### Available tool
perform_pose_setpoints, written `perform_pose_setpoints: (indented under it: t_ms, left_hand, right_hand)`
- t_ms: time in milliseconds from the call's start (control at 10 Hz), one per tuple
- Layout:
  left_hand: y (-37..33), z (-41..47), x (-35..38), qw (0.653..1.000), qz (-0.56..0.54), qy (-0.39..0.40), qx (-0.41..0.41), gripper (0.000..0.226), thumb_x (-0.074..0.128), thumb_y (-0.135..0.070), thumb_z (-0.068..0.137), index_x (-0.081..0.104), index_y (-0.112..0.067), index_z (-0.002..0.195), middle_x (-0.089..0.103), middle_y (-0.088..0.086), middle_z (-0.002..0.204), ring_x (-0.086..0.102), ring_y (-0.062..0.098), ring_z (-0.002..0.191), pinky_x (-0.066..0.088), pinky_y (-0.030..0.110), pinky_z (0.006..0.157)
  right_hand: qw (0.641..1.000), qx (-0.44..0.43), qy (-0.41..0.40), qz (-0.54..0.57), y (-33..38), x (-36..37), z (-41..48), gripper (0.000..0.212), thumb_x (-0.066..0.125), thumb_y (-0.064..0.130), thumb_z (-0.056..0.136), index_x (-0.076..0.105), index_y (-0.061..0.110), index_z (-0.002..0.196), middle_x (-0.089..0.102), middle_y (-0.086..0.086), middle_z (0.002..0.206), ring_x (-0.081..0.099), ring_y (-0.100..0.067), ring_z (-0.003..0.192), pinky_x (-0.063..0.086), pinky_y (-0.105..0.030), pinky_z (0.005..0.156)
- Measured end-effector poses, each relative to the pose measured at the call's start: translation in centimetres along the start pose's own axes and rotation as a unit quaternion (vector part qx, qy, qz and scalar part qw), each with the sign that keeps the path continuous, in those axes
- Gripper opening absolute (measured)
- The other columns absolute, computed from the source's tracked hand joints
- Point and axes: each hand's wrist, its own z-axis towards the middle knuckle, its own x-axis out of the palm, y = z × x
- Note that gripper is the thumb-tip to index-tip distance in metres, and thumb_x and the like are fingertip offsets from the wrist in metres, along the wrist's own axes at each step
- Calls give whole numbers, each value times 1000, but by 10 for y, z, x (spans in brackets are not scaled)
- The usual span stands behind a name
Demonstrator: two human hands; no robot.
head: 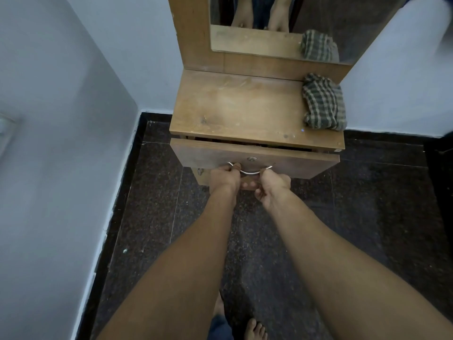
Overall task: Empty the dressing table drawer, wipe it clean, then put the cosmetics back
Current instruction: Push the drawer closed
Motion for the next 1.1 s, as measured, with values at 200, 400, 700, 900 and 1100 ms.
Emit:
perform_pose_setpoints:
  t_ms: [200,400,700,900,1100]
  left_hand:
    - [-20,10,6,1000,-5,10,-5,19,62,-29,99,67,-18,84,77,2,84,63,17,46,37,18,41]
    - [-35,14,7,1000,13,15,-6,15,62,-27,100,63,-18,88,73,0,83,66,18,50,36,16,36]
    - [-35,12,7,999,26,17,5,21,63,-27,100,63,-21,80,70,-4,76,66,17,51,36,15,37]
    - [-32,9,4,988,143,8,65,35,60,-48,94,67,-17,79,78,8,92,75,33,77,57,33,64]
    - [-54,-52,-15,873,412,-127,227,52,34,-45,106,72,-9,104,72,17,106,67,40,101,50,38,80]
  right_hand:
    - [1000,-8,-11,4,16,10,7,22,59,4,85,70,3,104,76,-12,85,55,-9,35,37,-18,37]
    - [1000,-7,-16,17,28,17,16,22,63,7,87,71,4,107,71,-10,76,56,-9,35,36,-17,35]
    - [999,-4,-16,28,24,13,22,20,69,11,88,67,5,107,77,-16,92,58,-10,37,39,-18,36]
    - [1000,-10,-24,18,22,17,18,12,69,12,86,64,9,97,75,-16,86,60,-16,38,40,-20,37]
    - [956,-105,-51,-267,35,1,-23,36,54,32,88,72,10,111,74,-14,102,74,-33,83,59,-36,72]
